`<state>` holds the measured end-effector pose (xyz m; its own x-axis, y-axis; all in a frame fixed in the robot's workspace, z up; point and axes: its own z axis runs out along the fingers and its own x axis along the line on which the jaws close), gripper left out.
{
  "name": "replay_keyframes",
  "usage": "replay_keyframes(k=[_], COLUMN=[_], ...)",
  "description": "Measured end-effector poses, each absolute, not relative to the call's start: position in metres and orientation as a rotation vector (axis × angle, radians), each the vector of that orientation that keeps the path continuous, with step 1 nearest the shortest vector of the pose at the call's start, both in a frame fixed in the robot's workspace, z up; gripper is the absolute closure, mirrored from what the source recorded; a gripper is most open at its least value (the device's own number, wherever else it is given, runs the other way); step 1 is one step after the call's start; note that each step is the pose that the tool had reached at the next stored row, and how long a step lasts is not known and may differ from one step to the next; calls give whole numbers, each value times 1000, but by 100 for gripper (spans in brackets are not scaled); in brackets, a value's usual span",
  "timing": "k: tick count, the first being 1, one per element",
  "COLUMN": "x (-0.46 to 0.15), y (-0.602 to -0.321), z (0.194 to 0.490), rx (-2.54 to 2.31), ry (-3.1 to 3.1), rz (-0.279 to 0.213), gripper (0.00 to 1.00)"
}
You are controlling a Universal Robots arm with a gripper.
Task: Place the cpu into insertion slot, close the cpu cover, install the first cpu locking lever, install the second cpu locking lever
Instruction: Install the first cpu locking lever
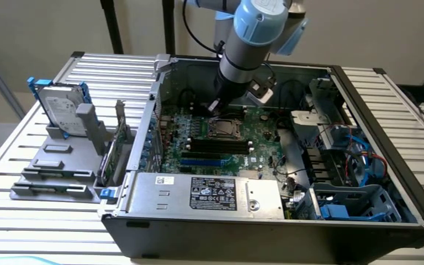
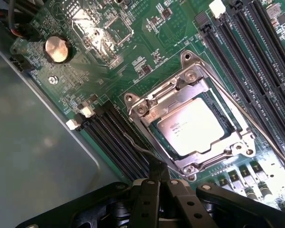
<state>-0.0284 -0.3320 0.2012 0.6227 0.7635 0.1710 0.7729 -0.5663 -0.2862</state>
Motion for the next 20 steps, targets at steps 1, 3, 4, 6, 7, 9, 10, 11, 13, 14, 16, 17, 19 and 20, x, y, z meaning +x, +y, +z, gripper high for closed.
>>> replay_keyframes(k=[1, 3, 4, 6, 7, 9, 10, 11, 13, 14, 16, 17, 19, 20], x=[-28, -26, -25, -23, -22, -21, -20, -19, -17, -17, -17, -17, -17, -17], y=[-332, -332, -332, -332, -332, -332, -332, -332, -332, -332, -332, -332, -331, -331], z=[201, 200, 200, 200, 200, 199, 199, 199, 199, 199, 199, 199, 199, 199], rx=[-2516, -2516, -2516, -2516, -2516, -2516, -2516, -2516, -2516, -2516, -2516, -2516, -2516, -2516], ry=[-1234, -1234, -1234, -1234, -1234, -1234, -1234, -1234, -1234, -1234, -1234, -1234, -1234, -1234], rz=[-40, -40, -40, -40, -40, -40, -40, -40, -40, -40, -40, -40, -40, -40], gripper=[89, 89, 89, 89, 89, 89, 89, 89, 89, 89, 89, 89, 89, 89])
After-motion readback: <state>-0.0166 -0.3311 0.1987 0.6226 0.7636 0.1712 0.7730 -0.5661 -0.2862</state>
